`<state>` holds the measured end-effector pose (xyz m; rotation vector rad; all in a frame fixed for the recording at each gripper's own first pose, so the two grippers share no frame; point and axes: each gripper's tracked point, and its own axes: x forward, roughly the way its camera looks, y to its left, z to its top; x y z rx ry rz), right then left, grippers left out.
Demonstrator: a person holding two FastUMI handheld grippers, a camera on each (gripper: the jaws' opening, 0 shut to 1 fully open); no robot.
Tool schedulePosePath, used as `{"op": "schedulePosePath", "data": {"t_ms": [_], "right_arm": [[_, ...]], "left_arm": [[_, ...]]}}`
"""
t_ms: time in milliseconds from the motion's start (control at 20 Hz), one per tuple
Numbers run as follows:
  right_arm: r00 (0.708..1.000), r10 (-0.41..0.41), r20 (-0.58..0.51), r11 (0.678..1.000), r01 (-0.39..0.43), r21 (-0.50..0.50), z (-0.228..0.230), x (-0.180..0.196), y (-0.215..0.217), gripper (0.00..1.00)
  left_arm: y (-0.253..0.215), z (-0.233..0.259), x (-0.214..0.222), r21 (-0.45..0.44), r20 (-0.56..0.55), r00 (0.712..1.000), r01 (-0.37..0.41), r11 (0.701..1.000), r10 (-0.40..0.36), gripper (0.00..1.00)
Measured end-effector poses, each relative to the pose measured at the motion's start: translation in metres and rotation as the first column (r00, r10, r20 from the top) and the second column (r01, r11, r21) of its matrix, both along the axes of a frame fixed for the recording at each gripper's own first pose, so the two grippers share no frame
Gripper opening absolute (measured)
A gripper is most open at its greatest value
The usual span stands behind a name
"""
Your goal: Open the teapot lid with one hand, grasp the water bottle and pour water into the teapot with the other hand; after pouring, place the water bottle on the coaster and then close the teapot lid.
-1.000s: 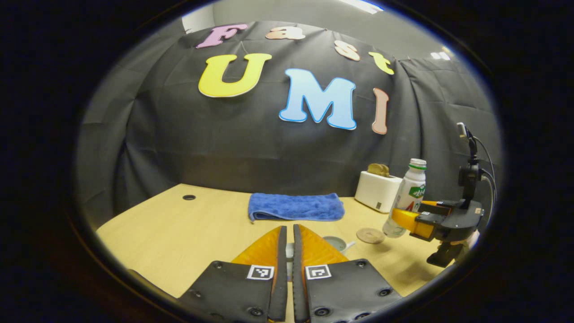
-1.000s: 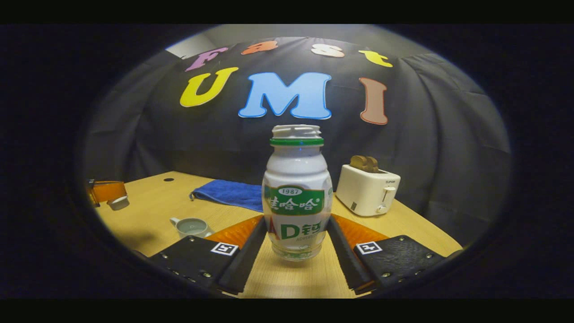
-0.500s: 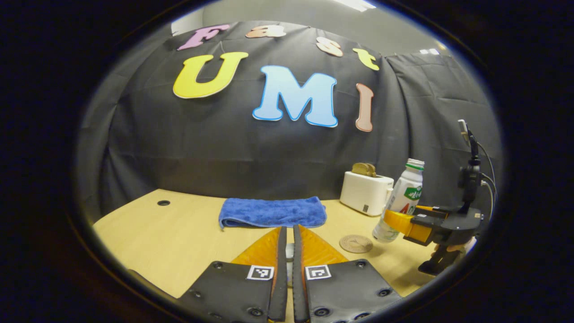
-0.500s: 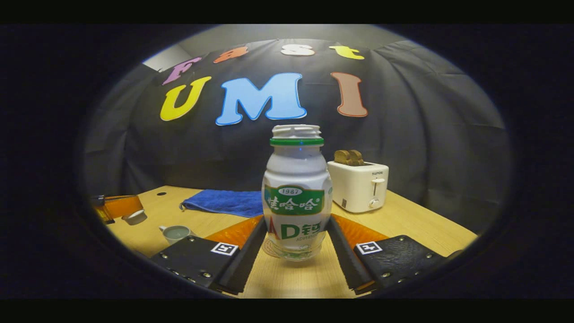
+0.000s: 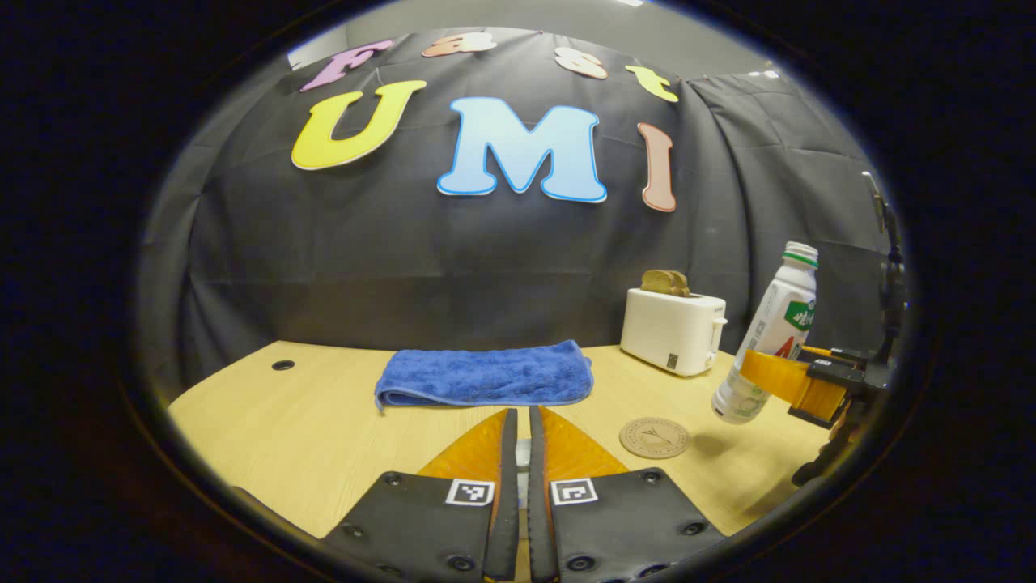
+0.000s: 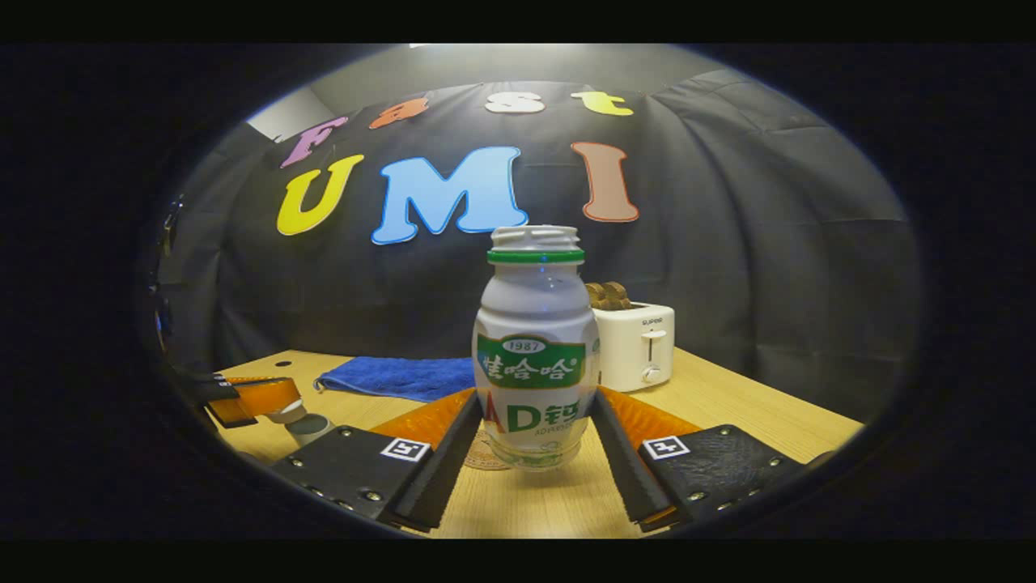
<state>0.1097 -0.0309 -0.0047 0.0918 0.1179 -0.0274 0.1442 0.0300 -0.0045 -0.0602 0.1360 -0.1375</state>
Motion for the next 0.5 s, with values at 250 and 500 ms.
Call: {"op": "schedulePosePath", "data": {"t_ms": [250, 500], "right_arm": [[1.0, 0.003, 0.007, 1.0, -0.003, 0.005, 0.003, -0.001, -0.001, 0.81], [1.0, 0.008, 0.006, 1.0, -0.008, 0.013, 0.003, -0.001, 0.0, 0.81]], "left_arm": [[-0.005, -0.008, 0.006, 0.023, -0.015, 1.0, 0.0, 1.0, 0.001, 0.11], [-0.006, -0.019, 0.011, 0.048, -0.036, 0.999, -0.006, 0.999, 0.008, 0.12]]}}
